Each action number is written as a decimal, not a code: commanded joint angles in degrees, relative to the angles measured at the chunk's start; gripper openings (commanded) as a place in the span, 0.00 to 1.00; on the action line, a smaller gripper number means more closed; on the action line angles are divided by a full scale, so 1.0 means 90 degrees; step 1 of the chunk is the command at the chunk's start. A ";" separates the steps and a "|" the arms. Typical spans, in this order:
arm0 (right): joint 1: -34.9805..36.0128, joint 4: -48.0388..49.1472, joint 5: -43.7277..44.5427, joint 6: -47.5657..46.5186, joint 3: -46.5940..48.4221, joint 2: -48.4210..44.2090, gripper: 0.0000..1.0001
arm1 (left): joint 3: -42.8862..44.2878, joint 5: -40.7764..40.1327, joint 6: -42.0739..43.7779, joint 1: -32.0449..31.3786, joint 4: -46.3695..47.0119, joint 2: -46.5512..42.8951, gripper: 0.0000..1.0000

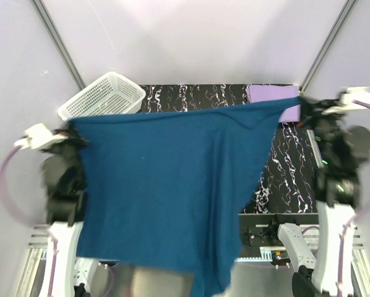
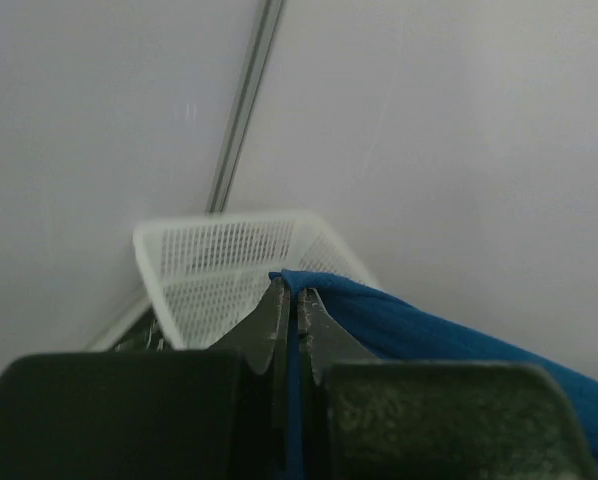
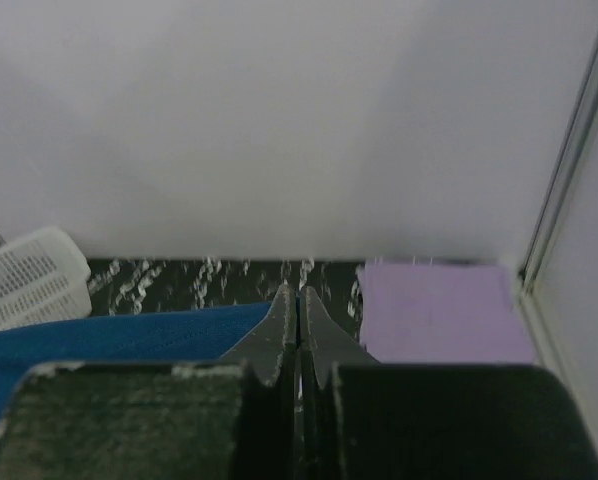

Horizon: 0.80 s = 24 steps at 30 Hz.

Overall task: Fold and stack the t-shirts
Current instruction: Flatten the tshirt out

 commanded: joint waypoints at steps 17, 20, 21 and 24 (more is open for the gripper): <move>-0.0008 0.3044 -0.0514 0.0737 -0.1765 0.4923 0.00 | -0.1179 -0.0446 -0.2024 0.0090 0.1763 0.5655 0.00; -0.0008 0.2877 -0.0359 0.0649 -0.1247 0.5187 0.00 | -0.0807 -0.0336 -0.1927 0.0090 0.1870 0.5648 0.00; -0.0008 0.2809 -0.0348 0.0629 -0.0936 0.5207 0.00 | -0.0671 -0.0336 -0.1877 0.0090 0.1890 0.5570 0.00; -0.0008 0.2342 -0.0445 0.0639 -0.0214 0.5179 0.00 | -0.0311 -0.0229 -0.1546 0.0090 0.1843 0.5171 0.00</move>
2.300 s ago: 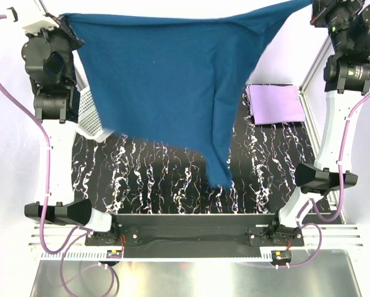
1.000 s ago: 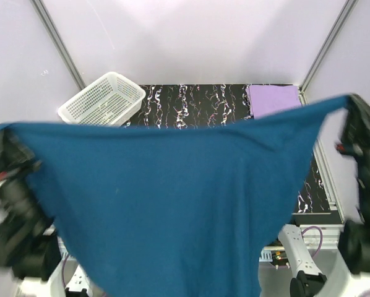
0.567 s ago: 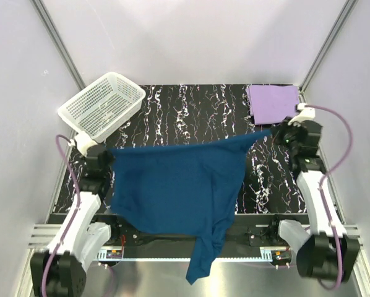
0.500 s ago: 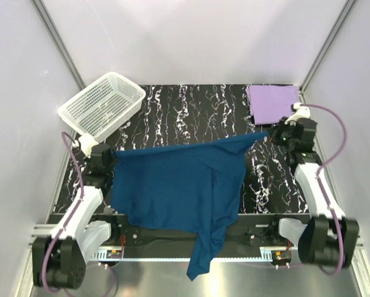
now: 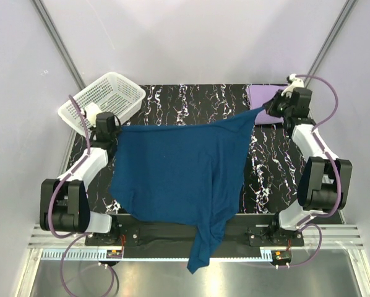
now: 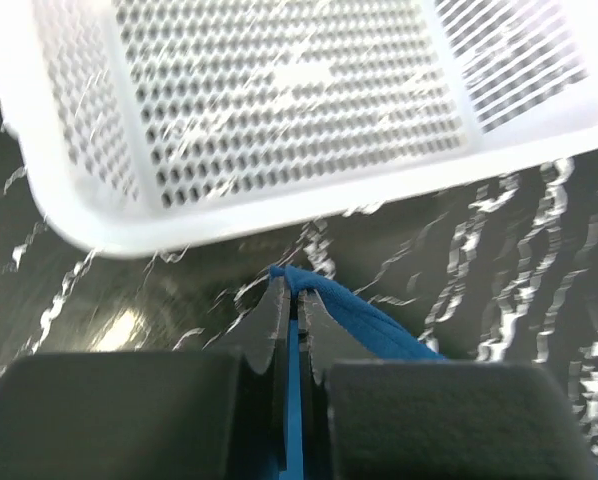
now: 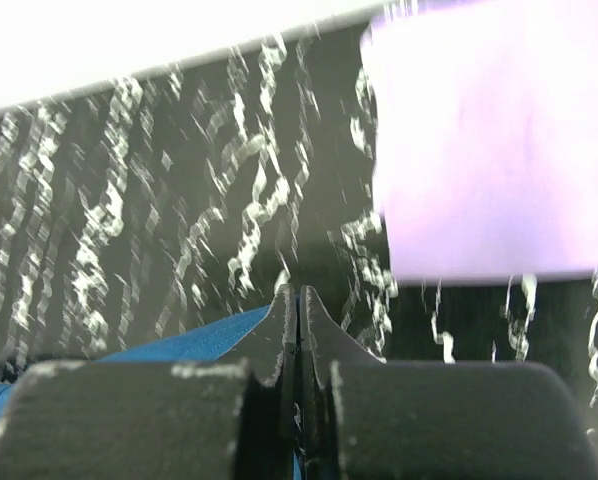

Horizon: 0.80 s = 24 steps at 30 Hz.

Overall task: Fold and stack the t-shirts
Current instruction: Flatten the tshirt out

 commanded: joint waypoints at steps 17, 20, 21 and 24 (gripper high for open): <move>-0.0032 -0.1517 0.0269 -0.0736 0.3976 -0.2176 0.00 | 0.2828 0.0215 0.1509 0.0156 0.0170 -0.3520 0.00; -0.0032 -0.1829 0.0298 -0.0775 0.4143 -0.2624 0.00 | 0.3072 0.0167 0.1460 0.0156 -0.0113 -0.3920 0.00; -0.0032 -0.1995 0.0318 -0.0785 0.4172 -0.2761 0.00 | 0.3111 0.0176 0.1450 0.0156 -0.0249 -0.4028 0.00; -0.0032 -0.2269 0.0386 -0.0834 0.4202 -0.3347 0.00 | 0.3180 0.0089 0.1469 0.0156 -0.0551 -0.4583 0.00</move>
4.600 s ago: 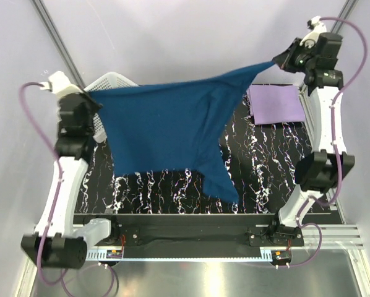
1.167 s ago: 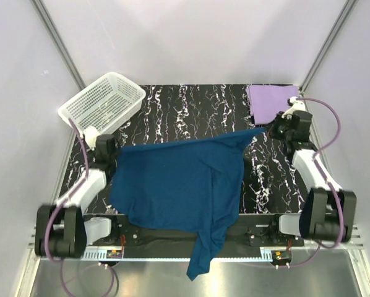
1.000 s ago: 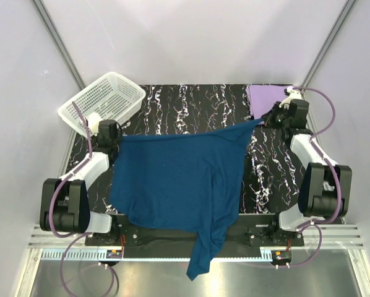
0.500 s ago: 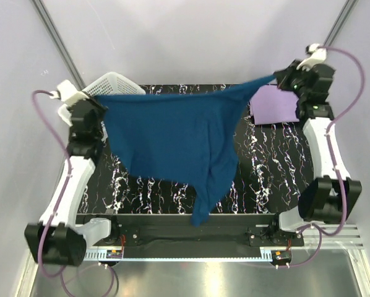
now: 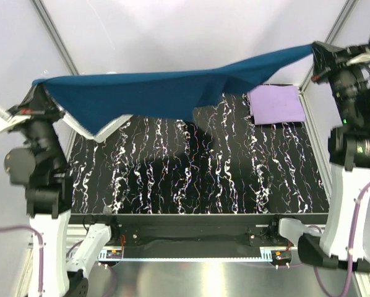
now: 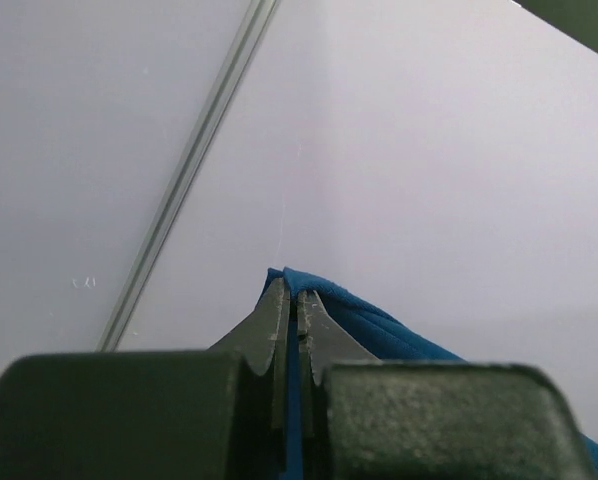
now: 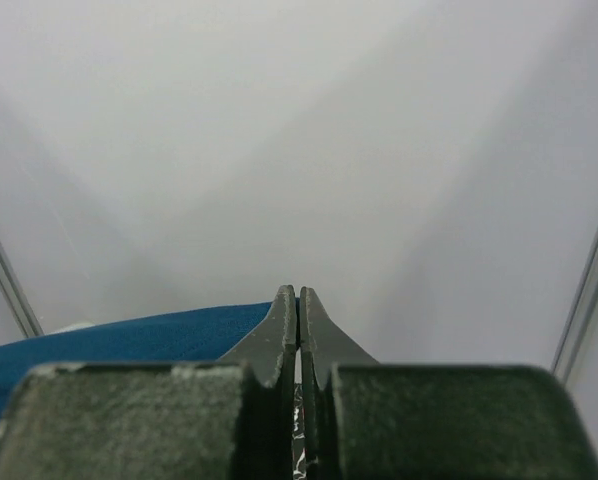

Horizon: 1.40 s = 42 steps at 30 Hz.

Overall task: Fold and stack the t-shirts
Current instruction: Flatten the tshirt out

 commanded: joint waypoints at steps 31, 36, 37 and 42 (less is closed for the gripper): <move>-0.0034 0.0916 0.0563 0.0330 -0.4628 -0.1053 0.00 | -0.3561 -0.0962 -0.0005 0.0063 -0.0089 -0.0004 0.00; -0.0025 0.2040 0.0563 0.0554 -0.5423 0.0011 0.00 | -0.4280 -0.0924 -0.0389 0.0093 0.0489 0.0895 0.00; -0.0034 0.2129 0.0524 0.0603 -0.5432 0.0237 0.00 | -0.4270 -0.0904 -0.0447 0.0102 0.0538 0.1091 0.00; -0.0034 0.2530 0.0045 0.0788 -0.4965 0.1663 0.00 | -0.3881 -0.0699 -0.0457 0.0132 0.0900 0.2825 0.00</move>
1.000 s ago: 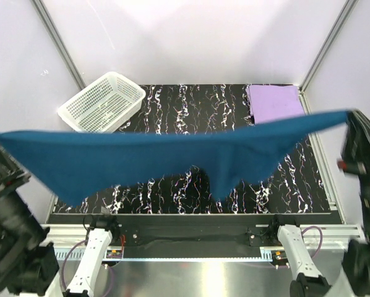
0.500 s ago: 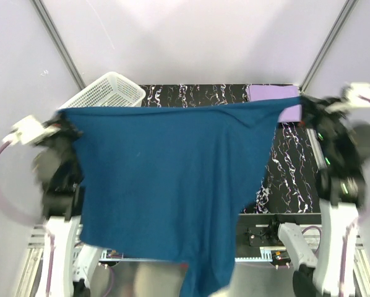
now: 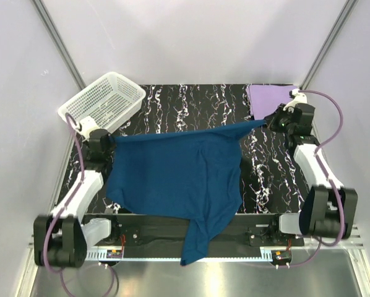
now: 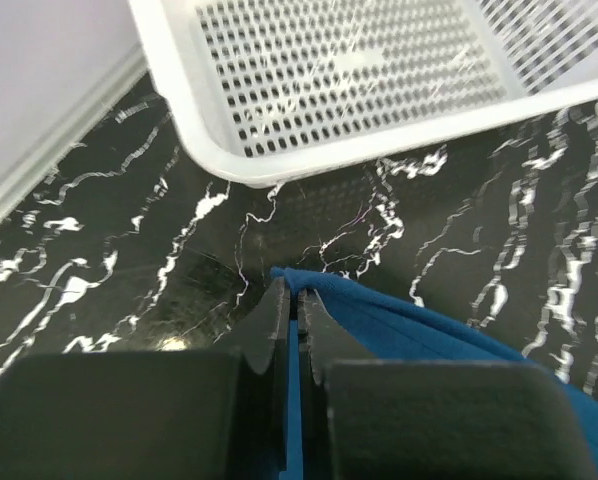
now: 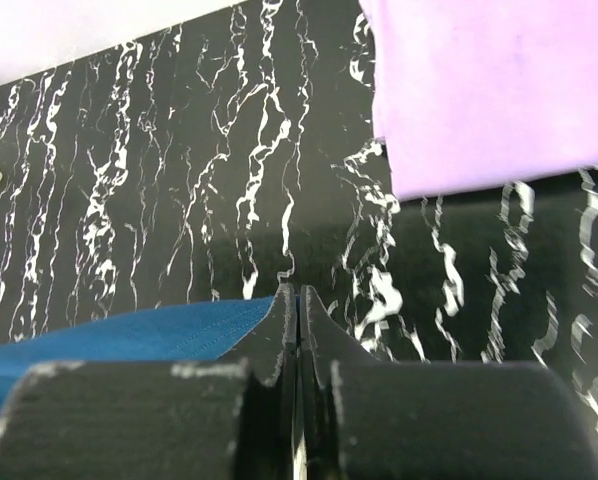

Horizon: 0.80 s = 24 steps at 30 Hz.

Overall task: Fold and stack the t-shirts
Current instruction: Flatten the tshirt out

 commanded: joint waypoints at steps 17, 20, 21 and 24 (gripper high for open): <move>0.0290 -0.2314 -0.0831 0.0530 0.6599 0.5334 0.00 | 0.3690 0.0422 0.0290 0.0120 -0.0081 0.4091 0.00; 0.0290 -0.3467 -0.0596 0.0383 0.7967 0.5988 0.00 | 0.3982 0.0500 0.0145 0.0149 -0.0450 0.4354 0.00; 0.0290 -0.3905 -0.0616 0.0324 0.8283 0.6280 0.00 | 0.4254 0.0636 0.0106 0.0149 -0.0771 0.4568 0.00; 0.0290 -0.4532 -0.0674 0.0265 0.9309 0.6740 0.00 | 0.4549 0.0832 0.0028 0.0149 -0.1134 0.4823 0.00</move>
